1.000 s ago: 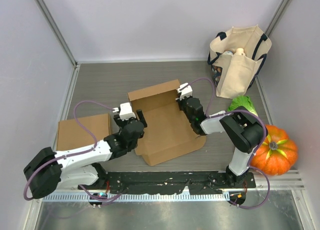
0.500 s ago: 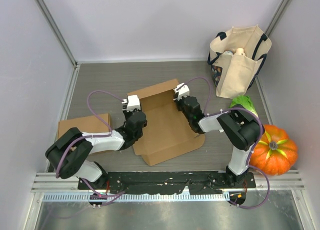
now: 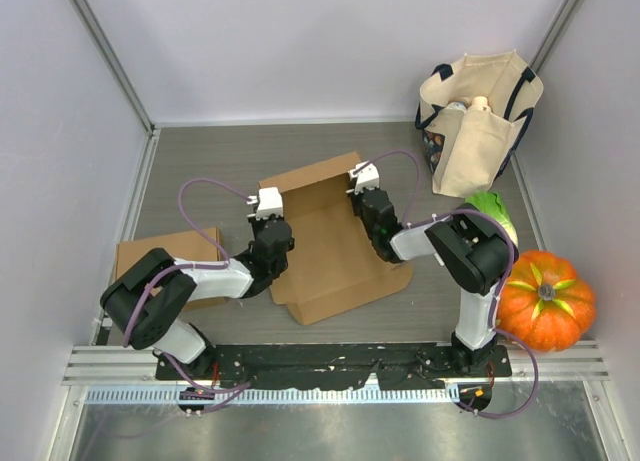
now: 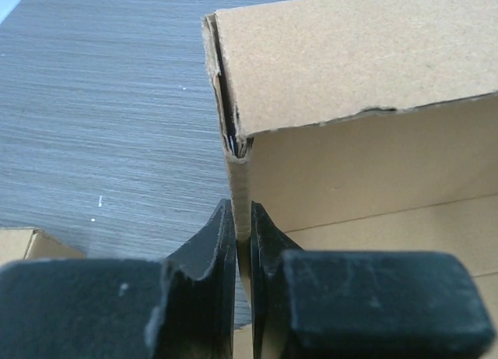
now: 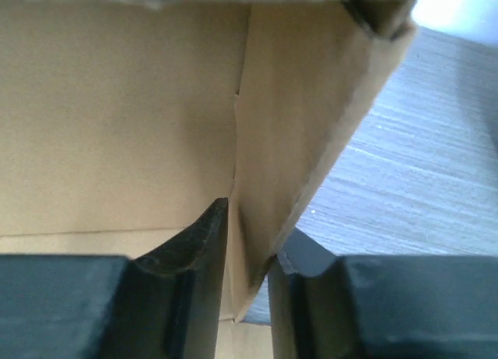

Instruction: Fold the paper box

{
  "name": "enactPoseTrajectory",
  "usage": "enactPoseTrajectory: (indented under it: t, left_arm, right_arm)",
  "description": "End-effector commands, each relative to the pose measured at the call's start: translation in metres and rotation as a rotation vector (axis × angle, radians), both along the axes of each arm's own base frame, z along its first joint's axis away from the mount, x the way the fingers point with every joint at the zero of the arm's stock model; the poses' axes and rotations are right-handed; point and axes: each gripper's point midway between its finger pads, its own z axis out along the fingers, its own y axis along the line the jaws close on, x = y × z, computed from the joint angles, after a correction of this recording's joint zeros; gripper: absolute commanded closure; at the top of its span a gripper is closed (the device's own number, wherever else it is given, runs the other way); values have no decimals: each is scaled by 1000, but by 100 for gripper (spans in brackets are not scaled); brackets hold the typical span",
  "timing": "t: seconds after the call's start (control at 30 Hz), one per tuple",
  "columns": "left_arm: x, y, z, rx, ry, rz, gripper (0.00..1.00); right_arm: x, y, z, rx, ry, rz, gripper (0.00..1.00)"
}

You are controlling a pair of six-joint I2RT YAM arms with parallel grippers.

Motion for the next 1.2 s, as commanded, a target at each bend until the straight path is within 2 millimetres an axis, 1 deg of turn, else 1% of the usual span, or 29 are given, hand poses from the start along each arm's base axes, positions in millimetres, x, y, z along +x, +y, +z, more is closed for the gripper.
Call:
enactPoseTrajectory:
  t: [0.0,0.03,0.07,0.13,0.23,0.3,0.43,0.47,0.5,0.53,0.57,0.6,0.63,0.67,0.7,0.73,0.77,0.8,0.83,0.87,0.9,0.93,0.97,1.0,1.03,1.07,1.1,1.13,1.17]
  left_arm:
    - [10,-20,31,-91,-90,-41,94]
    - [10,-20,31,-88,-87,-46,95]
    - [10,-21,31,-87,-86,-50,95]
    - [10,-22,29,-83,-79,-55,96]
    - [11,-24,26,-72,-66,-59,96]
    - [11,-23,25,-69,-64,-55,96]
    - [9,-22,23,-60,-55,-56,97]
    - [9,-22,23,-60,-55,-56,97]
    - [9,-21,23,-61,-55,-58,97]
    - [9,-22,23,-64,-56,-59,97]
    - [9,-23,24,-66,-56,-64,97]
    - [9,-24,24,-65,-53,-70,97]
    - [9,-24,24,-67,-52,-72,97]
    - [8,-24,24,-72,-51,-73,97]
    - [7,-24,22,-68,-36,-79,96]
    - [6,-27,25,-96,-36,-88,94]
    - [6,-29,30,-113,-32,-92,91]
    - [2,-27,22,-89,17,-96,74]
    - [0,-29,23,-110,28,-102,65]
    - [0,-30,34,-139,22,-102,57]
    - [-7,-24,24,-113,86,-94,44]
    - [-11,-22,25,-125,111,-93,40]
    - [-16,-31,40,-213,111,-124,36]
    - [-26,-28,32,-207,173,-136,27]
    - [-32,-30,32,-233,201,-159,25]
    - [-46,-34,23,-266,272,-195,23]
    - [-55,-34,36,-309,268,-224,23]
    - [-64,-34,39,-335,282,-248,22]
    - [-79,-40,36,-355,345,-320,22]
  right_arm:
    - [-7,-5,24,72,-58,-12,61]
    - [-8,-8,28,84,-62,-5,59]
    - [-8,-10,37,95,-75,-4,58]
    - [-7,-14,38,88,-68,-2,55]
    - [-6,-14,48,78,-86,13,55]
    - [-4,-17,55,80,-99,-3,55]
    - [1,-24,59,83,-109,-19,55]
    - [4,-24,60,83,-112,-21,59]
    - [6,-23,54,74,-98,-22,62]
    - [8,-24,52,71,-95,-25,69]
    - [10,-22,51,68,-96,-23,96]
    - [11,-22,49,69,-94,-25,99]
    - [12,-20,39,59,-76,-22,99]
    - [15,-18,38,55,-73,-28,100]
    - [16,-18,33,43,-56,-27,99]
    - [15,-14,32,50,-52,-6,99]
    - [12,-12,33,57,-49,9,99]
    - [8,-8,32,63,-30,35,99]
    - [6,-5,34,74,-6,59,93]
    - [6,-7,48,84,-7,47,52]
    - [-3,-11,32,49,88,37,42]
    - [-10,-12,27,47,152,39,40]
    - [-19,-16,42,65,171,20,36]
    - [-38,-27,26,37,267,-2,34]
    - [-52,-36,23,44,306,-27,24]
    - [-65,-53,21,101,343,-129,17]
    - [-91,-70,23,88,412,-171,17]
    - [-107,-79,25,99,457,-197,16]
    - [-120,-83,27,172,510,-251,16]
